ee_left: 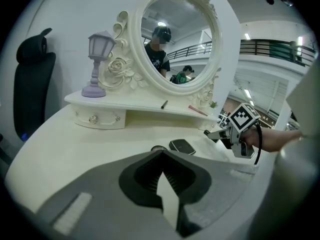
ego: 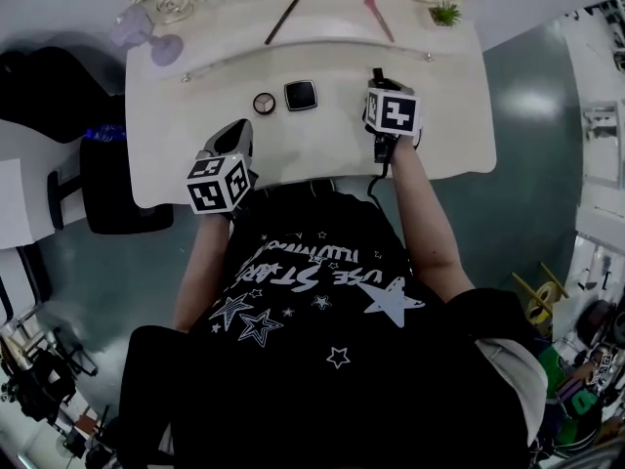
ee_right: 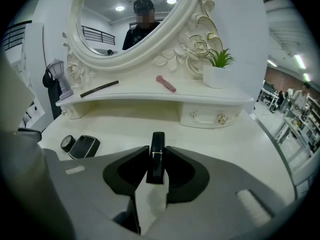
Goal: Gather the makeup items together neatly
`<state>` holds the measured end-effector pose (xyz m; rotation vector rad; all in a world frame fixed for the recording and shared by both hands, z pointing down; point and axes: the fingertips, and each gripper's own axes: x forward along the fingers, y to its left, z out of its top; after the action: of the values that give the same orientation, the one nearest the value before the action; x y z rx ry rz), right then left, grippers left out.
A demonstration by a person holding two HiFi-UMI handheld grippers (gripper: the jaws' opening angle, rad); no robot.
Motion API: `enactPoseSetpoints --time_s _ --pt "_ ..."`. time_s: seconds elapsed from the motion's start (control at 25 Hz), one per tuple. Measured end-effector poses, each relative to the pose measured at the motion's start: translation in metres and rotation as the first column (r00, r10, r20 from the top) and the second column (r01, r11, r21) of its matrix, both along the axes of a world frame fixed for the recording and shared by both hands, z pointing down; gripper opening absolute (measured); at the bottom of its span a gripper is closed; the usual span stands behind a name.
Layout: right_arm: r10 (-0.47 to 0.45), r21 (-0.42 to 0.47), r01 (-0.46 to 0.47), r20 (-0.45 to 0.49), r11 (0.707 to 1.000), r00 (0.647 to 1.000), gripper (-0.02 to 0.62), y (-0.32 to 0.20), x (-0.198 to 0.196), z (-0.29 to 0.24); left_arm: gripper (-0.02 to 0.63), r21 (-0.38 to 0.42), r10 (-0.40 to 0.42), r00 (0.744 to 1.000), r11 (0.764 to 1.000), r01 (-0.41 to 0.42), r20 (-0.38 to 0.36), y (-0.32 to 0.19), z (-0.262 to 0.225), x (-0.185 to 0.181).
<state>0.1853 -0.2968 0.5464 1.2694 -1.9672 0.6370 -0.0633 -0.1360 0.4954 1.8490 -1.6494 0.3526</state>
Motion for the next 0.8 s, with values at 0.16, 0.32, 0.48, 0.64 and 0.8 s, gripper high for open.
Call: enactPoseSetpoints --time_s 0.16,0.32,0.48,0.64,0.8 --pt "0.033 0.006 -0.033 0.011 0.999 0.999 0.129 0.012 -0.016 -0.007 0.002 0.004 0.043 0.999 0.999 -0.043 -0.004 0.002 -0.004 -0.017" --pt "0.048 0.006 -0.049 0.020 0.999 0.999 0.129 0.022 -0.034 -0.010 0.002 0.002 0.067 0.998 0.998 -0.067 -0.011 0.006 -0.003 -0.033" --pt "0.047 0.008 -0.048 0.016 0.999 0.999 0.129 0.029 -0.052 -0.009 0.002 0.001 0.081 0.997 0.997 -0.081 -0.019 0.010 -0.001 -0.046" --pt "0.047 -0.003 -0.047 0.015 0.999 0.999 0.129 0.034 -0.066 -0.003 0.002 -0.002 0.095 0.995 0.995 -0.095 -0.026 0.012 0.001 -0.053" --pt "0.050 -0.020 -0.050 0.019 0.999 0.999 0.130 0.039 -0.077 0.005 0.002 -0.004 0.101 0.994 0.995 -0.101 -0.031 0.013 0.002 -0.061"
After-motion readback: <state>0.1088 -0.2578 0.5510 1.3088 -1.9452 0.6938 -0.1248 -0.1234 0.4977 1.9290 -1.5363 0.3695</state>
